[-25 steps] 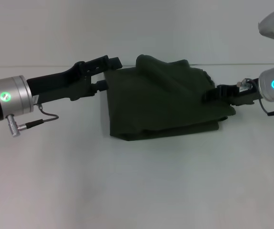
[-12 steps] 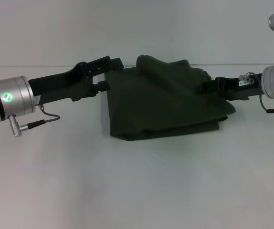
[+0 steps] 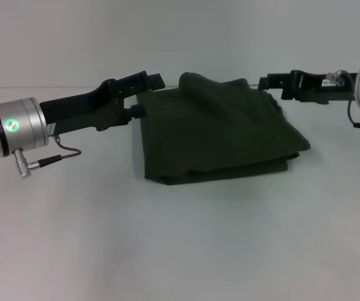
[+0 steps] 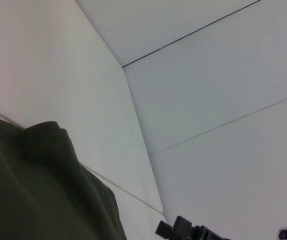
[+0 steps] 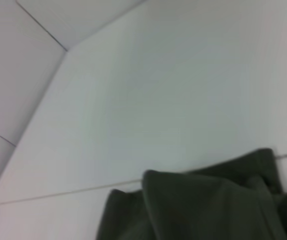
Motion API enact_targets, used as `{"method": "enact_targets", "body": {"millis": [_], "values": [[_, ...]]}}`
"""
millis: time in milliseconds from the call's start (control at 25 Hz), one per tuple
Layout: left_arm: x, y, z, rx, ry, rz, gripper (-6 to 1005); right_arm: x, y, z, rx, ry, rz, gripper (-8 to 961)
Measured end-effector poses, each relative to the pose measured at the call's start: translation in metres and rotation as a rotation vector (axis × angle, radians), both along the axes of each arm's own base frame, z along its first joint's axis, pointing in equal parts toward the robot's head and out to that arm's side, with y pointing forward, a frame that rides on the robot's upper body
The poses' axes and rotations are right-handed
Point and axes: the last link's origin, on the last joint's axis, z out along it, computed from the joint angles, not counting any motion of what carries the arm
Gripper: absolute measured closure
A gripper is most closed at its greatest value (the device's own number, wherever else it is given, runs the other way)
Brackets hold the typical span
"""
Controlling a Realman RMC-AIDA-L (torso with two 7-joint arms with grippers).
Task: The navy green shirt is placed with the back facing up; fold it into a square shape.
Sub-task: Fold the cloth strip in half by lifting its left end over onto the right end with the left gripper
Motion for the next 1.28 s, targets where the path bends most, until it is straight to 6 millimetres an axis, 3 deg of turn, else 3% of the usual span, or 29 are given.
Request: {"method": "enact_targets", "body": {"millis": [200,520,920,1280], "values": [[0.000,0.000,0.000,-0.001,-0.002,0.002,38,-0.004,0.002,-0.001,0.032,0.022,0.035,195],[-0.009,-0.006,-0.005,0.022,0.040,-0.018,38,0.025,-0.001,0.010,0.141,-0.028,0.024,195],[-0.022,-0.012,-0.010,0.079,0.104,-0.038,38,0.036,-0.001,-0.014,0.156,-0.129,-0.024,196],[-0.027,-0.008,-0.008,0.116,0.129,-0.017,37,0.007,0.011,-0.041,0.091,-0.200,0.006,225]]}}
